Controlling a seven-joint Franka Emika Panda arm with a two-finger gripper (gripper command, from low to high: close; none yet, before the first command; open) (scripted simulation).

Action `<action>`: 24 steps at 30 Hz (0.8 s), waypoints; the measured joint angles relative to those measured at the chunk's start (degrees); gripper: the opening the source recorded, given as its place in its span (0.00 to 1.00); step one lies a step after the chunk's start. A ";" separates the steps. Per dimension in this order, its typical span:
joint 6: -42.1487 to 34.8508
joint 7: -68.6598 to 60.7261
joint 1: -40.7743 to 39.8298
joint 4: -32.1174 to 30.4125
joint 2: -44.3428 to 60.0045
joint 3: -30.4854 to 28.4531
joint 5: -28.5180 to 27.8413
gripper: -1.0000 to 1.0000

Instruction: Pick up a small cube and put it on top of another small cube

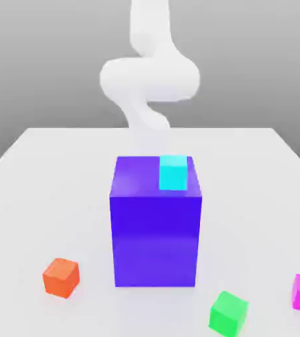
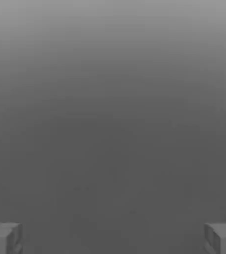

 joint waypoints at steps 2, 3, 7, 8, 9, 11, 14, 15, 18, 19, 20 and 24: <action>1.47 -2.43 1.82 -0.17 4.42 0.56 -0.07 0.50; 2.16 -3.61 2.67 -0.25 6.54 0.87 -0.08 0.50; 4.91 -8.26 5.75 -0.56 14.87 2.33 -0.12 0.50; 5.60 -9.41 6.46 -0.64 16.94 2.75 -0.15 0.50; 6.28 -10.53 7.19 -0.71 19.02 3.18 -0.20 0.50; 7.65 -12.73 8.62 -0.87 23.16 4.06 -0.39 0.50; 9.71 -15.90 10.56 -1.10 29.39 5.60 -0.84 0.50; 10.39 -16.90 11.14 -1.18 31.47 6.16 -1.06 0.50; 12.43 -19.69 13.50 -1.41 37.73 7.87 -2.04 0.50; 13.11 -20.56 14.59 -1.48 39.82 8.29 -2.46 0.50; 13.79 -21.40 15.65 -1.56 41.92 8.61 -2.92 0.50; 16.46 -24.45 17.84 -1.84 50.36 9.88 -5.18 0.50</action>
